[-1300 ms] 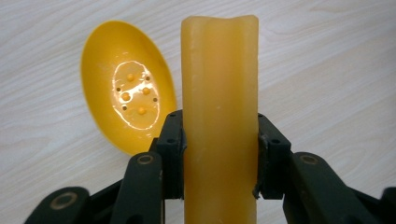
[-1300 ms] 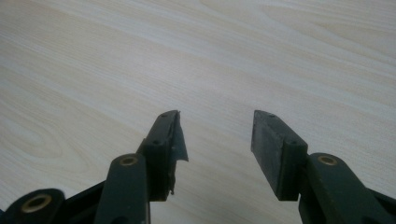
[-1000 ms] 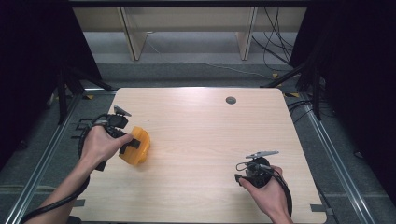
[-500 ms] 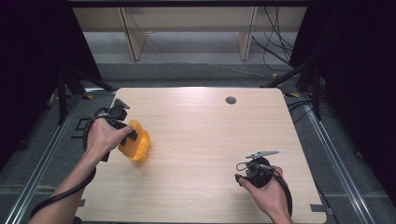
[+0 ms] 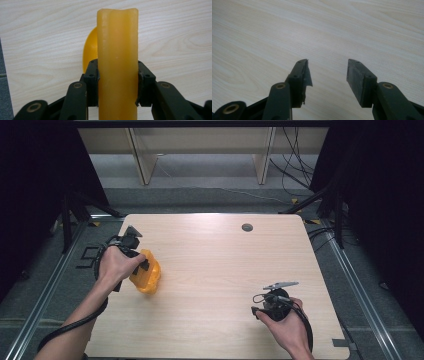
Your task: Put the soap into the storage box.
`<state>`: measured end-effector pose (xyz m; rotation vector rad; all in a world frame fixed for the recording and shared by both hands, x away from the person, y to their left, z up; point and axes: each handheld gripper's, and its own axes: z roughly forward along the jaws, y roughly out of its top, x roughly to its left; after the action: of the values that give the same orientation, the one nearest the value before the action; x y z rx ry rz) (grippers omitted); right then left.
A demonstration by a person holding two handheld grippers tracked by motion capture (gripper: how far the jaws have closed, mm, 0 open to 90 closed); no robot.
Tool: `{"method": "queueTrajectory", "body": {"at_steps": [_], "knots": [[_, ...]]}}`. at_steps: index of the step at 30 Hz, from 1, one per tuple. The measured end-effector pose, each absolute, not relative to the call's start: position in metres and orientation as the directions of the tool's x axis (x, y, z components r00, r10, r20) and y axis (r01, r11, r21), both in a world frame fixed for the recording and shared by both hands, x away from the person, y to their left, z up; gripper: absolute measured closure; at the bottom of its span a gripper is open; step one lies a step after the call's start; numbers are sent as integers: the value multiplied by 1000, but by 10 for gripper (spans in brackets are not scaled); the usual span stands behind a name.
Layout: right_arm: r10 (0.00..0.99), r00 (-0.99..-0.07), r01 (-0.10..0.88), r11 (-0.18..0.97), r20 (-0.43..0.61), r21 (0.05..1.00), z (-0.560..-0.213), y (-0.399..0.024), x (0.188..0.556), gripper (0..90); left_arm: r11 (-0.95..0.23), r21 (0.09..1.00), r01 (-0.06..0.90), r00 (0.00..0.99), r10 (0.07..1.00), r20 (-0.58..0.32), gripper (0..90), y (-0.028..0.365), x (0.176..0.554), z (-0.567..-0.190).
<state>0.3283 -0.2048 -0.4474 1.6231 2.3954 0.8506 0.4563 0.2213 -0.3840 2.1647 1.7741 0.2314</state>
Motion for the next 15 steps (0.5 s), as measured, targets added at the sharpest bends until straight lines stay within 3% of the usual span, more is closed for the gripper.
{"method": "queueTrajectory", "body": {"at_steps": [15], "knots": [[888,-413,818,264,202,510,-449,-204,328,518,-167,338,926,204,976,-77,608,221,463,-393]]}}
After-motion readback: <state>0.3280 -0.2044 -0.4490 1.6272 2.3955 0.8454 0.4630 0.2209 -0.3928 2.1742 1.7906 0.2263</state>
